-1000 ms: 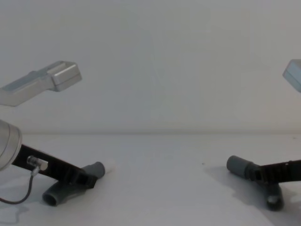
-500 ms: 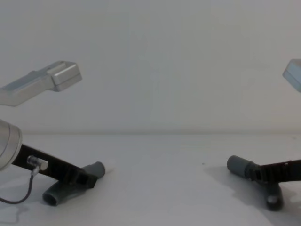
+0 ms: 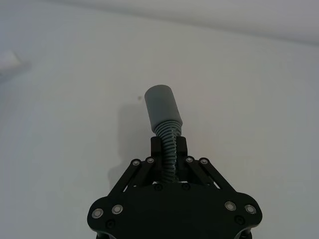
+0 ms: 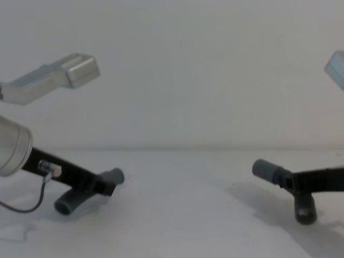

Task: Use both hands to pick up one end of the pipe from the table, align the ends, and insert them.

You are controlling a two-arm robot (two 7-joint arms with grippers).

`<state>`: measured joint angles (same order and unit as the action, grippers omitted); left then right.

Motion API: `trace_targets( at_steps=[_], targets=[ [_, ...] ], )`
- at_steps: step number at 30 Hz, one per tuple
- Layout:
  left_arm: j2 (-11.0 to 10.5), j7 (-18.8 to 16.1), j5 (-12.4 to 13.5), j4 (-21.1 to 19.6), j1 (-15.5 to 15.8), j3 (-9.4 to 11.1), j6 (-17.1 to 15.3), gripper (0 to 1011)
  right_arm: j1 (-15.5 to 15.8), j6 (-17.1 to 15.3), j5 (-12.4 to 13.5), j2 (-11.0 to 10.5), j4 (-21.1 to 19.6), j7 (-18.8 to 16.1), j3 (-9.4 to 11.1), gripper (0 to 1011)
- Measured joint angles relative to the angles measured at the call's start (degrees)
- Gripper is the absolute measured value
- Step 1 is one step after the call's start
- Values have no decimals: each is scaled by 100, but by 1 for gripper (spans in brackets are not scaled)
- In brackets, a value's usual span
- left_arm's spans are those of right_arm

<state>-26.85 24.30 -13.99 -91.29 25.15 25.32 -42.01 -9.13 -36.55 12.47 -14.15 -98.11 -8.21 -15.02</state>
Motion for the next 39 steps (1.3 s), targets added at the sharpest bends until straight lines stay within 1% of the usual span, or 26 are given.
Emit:
trace_targets(
  at_steps=[3, 4, 5, 6, 8, 11, 12, 14, 18, 23, 26, 27, 28, 29, 30, 32, 34, 36, 38, 39],
  targets=[
    [29, -33, 50, -40, 56, 0, 90, 354, 7, 136, -6, -10, -35, -40, 10, 158],
    [45, -56, 73, -59, 80, -2, 141, 354, 11, 272, -13, -22, -70, -79, 20, 158],
    [54, -65, 86, -68, 96, -4, 172, 354, 11, 272, -13, -22, -70, -79, 20, 158],
    [63, -72, 95, -80, 107, -8, 201, 354, 12, 375, -19, -35, -94, -108, 29, 158],
    [79, -86, 116, -98, 129, -15, 266, 354, 13, 455, -24, -50, -117, -145, 37, 158],
    [109, -112, 159, -130, 172, -34, 420, 354, 13, 674, -28, -91, -164, -242, 57, 158],
    [126, -123, 180, -147, 193, -47, 511, 354, 12, 796, -28, -124, -190, -307, 68, 157],
    [138, -133, 199, -164, 211, -64, 607, 354, 9, 912, -26, -164, -213, -373, 82, 157],
    [158, -139, 236, -207, 251, -113, 889, 354, -8, 1295, 15, -293, -254, -619, 120, 157],
    [132, -62, 242, -237, 284, -157, 1176, 354, -30, 1713, 101, -464, -267, -923, 164, 157],
    [56, 82, 225, -252, 315, -184, 1401, 354, -46, 1997, 181, -580, -267, -1159, 196, 157],
    [56, 82, 225, -252, 315, -184, 1401, 354, -52, 2064, 202, -620, -267, -1215, 205, 157],
    [16, 152, 208, -256, 329, -191, 1476, 354, -62, 2210, 254, -681, -259, -1354, 226, 157],
    [-32, 241, 187, -259, 347, -196, 1562, 354, -62, 2210, 254, -681, -259, -1354, 226, 157],
    [-32, 241, 187, -259, 347, -196, 1562, 354, -72, 2338, 302, -741, -247, -1480, 243, 157],
    [-106, 369, 154, -259, 374, -198, 1669, 354, -86, 2464, 352, -812, -228, -1604, 264, 157],
    [-191, 530, 114, -259, 410, -199, 1774, 354, -115, 2716, 461, -938, -186, -1883, 294, 157],
    [-245, 634, 88, -251, 435, -197, 1838, 354, -135, 2826, 509, -1007, -159, -2015, 308, 157],
    [-336, 817, 43, -230, 480, -184, 1935, 354, -169, 3008, 594, -1110, -115, -2239, 325, 157],
    [-354, 876, 29, -225, 496, -179, 1964, 354, -169, 3008, 594, -1110, -115, -2239, 325, 157]
  ],
)
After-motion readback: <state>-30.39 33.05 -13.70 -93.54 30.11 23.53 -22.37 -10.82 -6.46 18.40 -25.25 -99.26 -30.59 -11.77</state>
